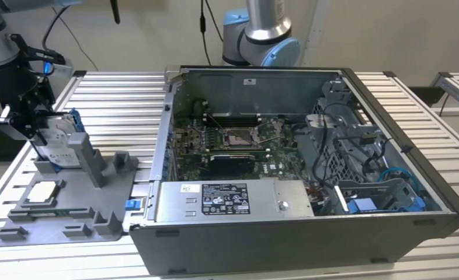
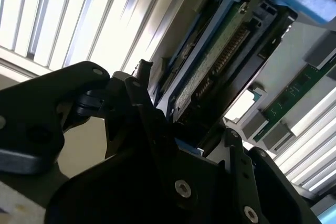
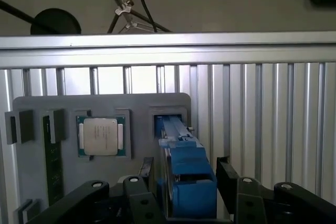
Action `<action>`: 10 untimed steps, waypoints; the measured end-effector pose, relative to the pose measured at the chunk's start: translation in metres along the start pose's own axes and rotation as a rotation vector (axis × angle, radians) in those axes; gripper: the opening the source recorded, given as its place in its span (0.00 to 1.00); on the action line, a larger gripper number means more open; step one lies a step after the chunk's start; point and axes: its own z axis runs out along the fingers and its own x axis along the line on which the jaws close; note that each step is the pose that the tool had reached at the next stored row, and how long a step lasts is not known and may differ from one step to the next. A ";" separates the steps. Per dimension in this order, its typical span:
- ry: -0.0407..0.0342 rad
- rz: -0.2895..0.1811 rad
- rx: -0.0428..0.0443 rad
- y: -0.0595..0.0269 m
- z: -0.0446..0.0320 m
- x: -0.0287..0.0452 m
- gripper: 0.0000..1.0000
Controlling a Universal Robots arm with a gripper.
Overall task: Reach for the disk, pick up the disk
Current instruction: 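Pick up the disk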
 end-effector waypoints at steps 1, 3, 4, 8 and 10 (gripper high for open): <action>-0.0001 -0.002 0.0001 0.0001 0.0001 0.0000 1.00; -0.0002 -0.007 0.0000 0.0004 0.0003 0.0000 1.00; -0.0002 -0.009 -0.0001 0.0005 0.0003 0.0000 1.00; 0.0001 -0.013 -0.0006 0.0008 0.0002 0.0001 0.00; -0.0001 -0.013 -0.0004 0.0008 0.0003 0.0000 0.00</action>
